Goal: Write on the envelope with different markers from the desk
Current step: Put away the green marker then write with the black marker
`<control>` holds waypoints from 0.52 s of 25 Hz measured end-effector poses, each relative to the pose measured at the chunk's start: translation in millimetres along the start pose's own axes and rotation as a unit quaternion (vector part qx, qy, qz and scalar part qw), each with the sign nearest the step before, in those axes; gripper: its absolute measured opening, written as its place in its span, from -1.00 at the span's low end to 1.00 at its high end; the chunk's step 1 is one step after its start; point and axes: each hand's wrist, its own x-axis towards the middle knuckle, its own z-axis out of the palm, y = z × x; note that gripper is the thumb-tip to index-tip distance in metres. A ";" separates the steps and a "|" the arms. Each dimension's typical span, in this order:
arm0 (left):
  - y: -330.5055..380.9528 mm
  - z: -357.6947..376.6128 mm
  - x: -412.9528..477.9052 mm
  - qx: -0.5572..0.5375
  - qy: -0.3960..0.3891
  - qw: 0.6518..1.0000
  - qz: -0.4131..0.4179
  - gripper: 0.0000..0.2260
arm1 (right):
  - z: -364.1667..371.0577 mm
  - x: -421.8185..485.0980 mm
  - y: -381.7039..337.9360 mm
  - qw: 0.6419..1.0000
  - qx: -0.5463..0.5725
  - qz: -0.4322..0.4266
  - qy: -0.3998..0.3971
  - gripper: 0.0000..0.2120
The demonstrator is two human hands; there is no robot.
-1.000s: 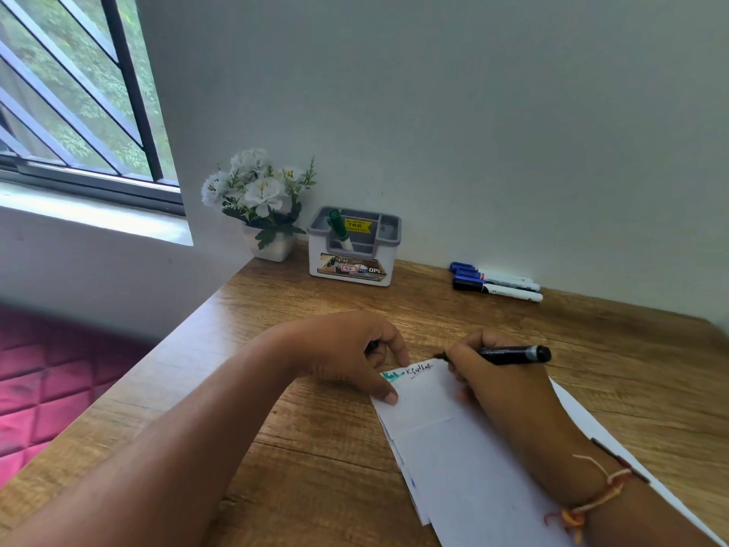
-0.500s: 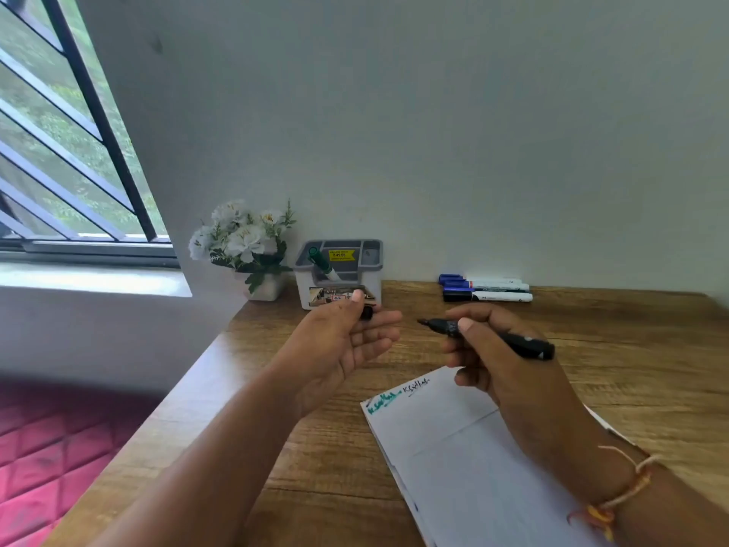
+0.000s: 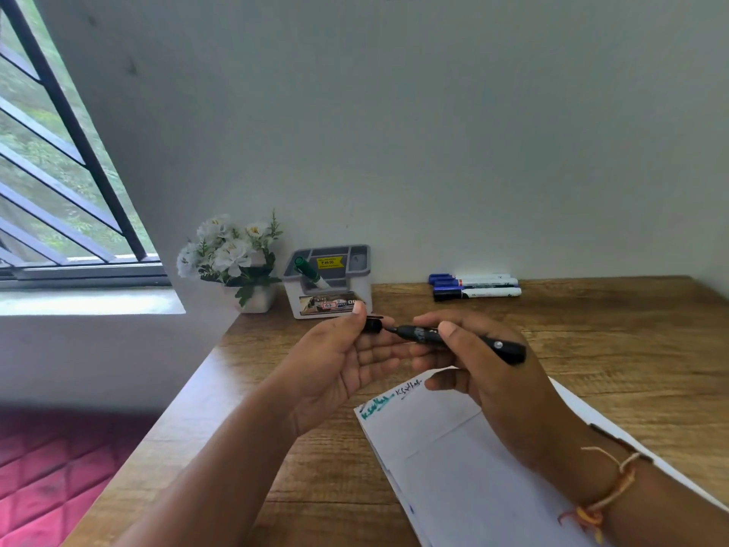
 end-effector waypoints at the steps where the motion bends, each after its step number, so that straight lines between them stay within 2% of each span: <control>1: -0.1 -1.0 0.3 -0.003 -0.001 1.000 0.005 -0.55 | 0.0 -0.4 0.2 1.000 0.003 0.000 0.001 -0.74; 6: -0.6 -2.5 1.8 -0.023 0.010 0.999 0.033 -0.59 | 0.1 -0.9 -0.1 1.000 0.008 -0.006 0.000 -0.74; 13: -4.5 1.7 -0.7 0.012 -0.022 1.000 0.016 -0.56 | 1.3 -1.5 1.6 1.000 -0.021 0.002 -0.016 -0.75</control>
